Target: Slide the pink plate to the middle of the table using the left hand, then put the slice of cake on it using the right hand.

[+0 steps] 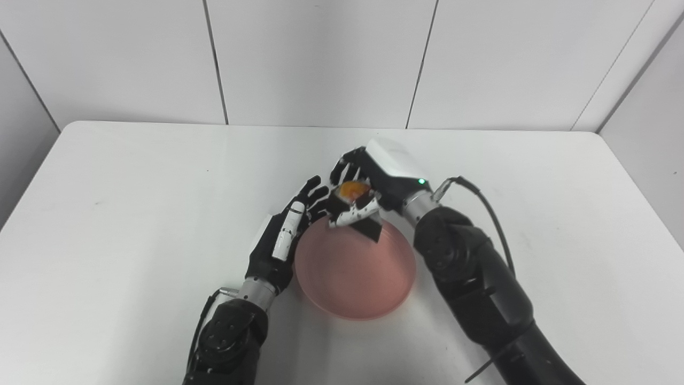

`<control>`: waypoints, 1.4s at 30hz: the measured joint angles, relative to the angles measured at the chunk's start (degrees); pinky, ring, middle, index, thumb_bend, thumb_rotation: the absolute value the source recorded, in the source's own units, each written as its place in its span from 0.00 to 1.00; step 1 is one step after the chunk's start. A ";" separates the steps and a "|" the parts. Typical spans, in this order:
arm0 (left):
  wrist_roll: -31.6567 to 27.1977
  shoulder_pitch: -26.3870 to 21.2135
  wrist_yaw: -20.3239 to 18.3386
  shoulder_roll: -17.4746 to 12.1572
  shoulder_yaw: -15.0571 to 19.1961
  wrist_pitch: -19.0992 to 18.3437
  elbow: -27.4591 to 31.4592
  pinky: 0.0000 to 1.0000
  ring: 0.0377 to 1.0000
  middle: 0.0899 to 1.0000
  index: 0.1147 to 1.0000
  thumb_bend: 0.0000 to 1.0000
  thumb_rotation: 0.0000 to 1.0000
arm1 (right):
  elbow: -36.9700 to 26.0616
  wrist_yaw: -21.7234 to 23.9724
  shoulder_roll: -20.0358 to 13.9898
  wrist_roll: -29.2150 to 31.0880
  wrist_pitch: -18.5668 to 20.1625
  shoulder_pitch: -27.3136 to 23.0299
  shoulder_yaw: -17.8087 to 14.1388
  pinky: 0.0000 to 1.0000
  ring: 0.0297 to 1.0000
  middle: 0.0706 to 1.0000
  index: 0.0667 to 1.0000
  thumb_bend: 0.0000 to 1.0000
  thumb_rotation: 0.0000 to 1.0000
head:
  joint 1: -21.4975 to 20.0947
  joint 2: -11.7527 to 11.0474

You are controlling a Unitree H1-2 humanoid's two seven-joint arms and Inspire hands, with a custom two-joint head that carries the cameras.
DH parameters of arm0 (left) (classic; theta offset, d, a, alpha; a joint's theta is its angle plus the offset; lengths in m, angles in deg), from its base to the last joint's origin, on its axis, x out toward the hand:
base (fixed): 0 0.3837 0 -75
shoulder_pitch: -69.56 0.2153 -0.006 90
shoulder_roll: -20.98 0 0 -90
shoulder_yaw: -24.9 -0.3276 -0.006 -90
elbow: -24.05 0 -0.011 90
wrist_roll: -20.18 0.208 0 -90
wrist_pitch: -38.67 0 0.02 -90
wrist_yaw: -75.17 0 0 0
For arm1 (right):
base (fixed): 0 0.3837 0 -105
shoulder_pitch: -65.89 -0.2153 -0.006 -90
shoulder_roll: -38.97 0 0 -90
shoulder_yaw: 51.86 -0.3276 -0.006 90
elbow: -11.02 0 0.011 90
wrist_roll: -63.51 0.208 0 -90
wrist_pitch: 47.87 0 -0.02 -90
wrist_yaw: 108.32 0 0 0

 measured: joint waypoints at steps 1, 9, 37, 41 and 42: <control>0.00 -0.01 0.01 0.00 0.03 0.00 -0.02 0.90 0.90 0.92 0.91 0.42 1.00 | 0.00 -0.05 0.00 -0.05 -0.37 0.00 0.35 0.26 0.34 0.41 0.45 0.51 0.13 | 0.00 0.00; 0.63 -0.18 0.53 0.20 0.15 0.00 -0.15 0.91 0.91 0.93 0.92 0.43 1.00 | 0.01 -0.51 0.59 -0.27 -1.49 1.78 2.80 0.25 0.33 0.40 0.45 0.51 0.12 | -0.09 1.06; 2.23 -0.50 1.84 0.54 0.70 -1.56 0.32 0.91 0.92 0.93 0.91 0.41 1.00 | -1.15 -3.74 -2.54 -3.86 -5.13 7.94 4.07 0.23 0.31 0.40 0.45 0.52 0.13 | -0.70 2.73; 2.22 -0.50 1.78 0.60 0.71 -1.56 0.30 0.93 0.93 0.94 0.92 0.41 1.00 | -1.33 -4.31 -2.71 -4.90 -5.44 8.22 4.36 0.26 0.36 0.47 0.46 0.52 0.14 | -0.70 2.64; 2.22 -0.50 1.77 0.60 0.72 -1.56 0.30 0.93 0.93 0.94 0.92 0.41 1.00 | -1.59 -4.32 -2.80 -5.27 -5.46 8.36 4.50 0.29 0.40 0.51 0.46 0.52 0.15 | -0.70 2.64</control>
